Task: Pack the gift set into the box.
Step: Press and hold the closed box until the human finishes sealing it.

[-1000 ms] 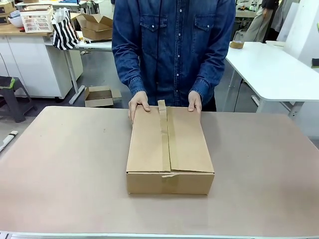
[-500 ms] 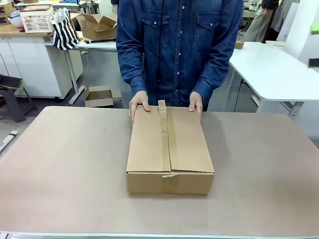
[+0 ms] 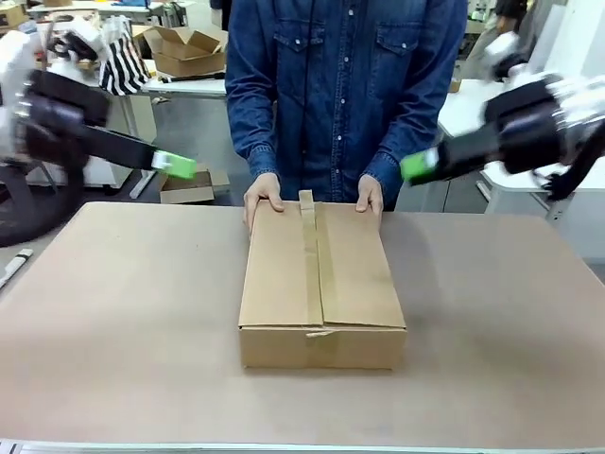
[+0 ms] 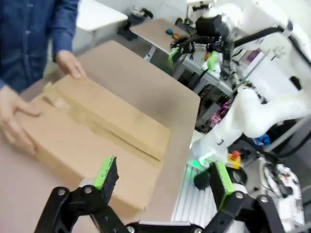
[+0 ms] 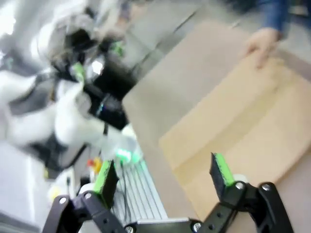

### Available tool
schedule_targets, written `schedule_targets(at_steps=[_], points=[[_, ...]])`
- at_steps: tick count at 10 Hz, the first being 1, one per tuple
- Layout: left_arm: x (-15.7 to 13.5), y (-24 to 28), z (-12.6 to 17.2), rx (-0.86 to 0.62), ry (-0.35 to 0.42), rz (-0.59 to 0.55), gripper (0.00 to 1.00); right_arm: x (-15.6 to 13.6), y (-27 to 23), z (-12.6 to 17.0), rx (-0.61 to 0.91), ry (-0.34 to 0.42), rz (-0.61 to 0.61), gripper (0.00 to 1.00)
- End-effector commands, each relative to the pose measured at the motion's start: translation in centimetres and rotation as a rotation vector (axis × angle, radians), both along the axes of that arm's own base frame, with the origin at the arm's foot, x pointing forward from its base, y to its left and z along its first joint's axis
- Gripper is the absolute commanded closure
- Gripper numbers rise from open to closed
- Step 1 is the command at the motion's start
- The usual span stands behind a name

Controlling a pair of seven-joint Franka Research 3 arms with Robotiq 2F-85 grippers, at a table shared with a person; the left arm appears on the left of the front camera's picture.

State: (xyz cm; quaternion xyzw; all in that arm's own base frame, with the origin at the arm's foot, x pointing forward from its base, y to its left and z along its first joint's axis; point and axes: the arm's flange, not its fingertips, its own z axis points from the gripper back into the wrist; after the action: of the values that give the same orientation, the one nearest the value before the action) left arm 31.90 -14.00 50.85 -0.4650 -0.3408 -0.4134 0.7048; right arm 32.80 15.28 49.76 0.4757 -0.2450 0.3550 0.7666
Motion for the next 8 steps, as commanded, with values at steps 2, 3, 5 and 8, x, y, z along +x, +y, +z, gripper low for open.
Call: schedule_targets(at_steps=[2, 3, 5, 8], points=[[-1.1, -3.4, -4.5, -0.077, -0.042, -0.032, 0.0, -1.6, 3.2, 1.3, -0.046, -0.115, 0.388, 0.0], [0.2, -2.6, -1.4, -0.008, -0.01, -0.019, 0.0, -0.6, 2.4, -1.1, 0.002, -0.045, 0.163, 0.0], [0.2, -2.6, -1.4, -0.008, -0.01, -0.019, 0.0, -0.6, 2.4, -1.1, 0.002, -0.045, 0.163, 0.0], [2.6, -7.5, -7.2, -0.16, -0.245, -0.198, 0.0, 2.6, 2.5, -5.1, 0.057, -0.342, 0.398, 0.0]])
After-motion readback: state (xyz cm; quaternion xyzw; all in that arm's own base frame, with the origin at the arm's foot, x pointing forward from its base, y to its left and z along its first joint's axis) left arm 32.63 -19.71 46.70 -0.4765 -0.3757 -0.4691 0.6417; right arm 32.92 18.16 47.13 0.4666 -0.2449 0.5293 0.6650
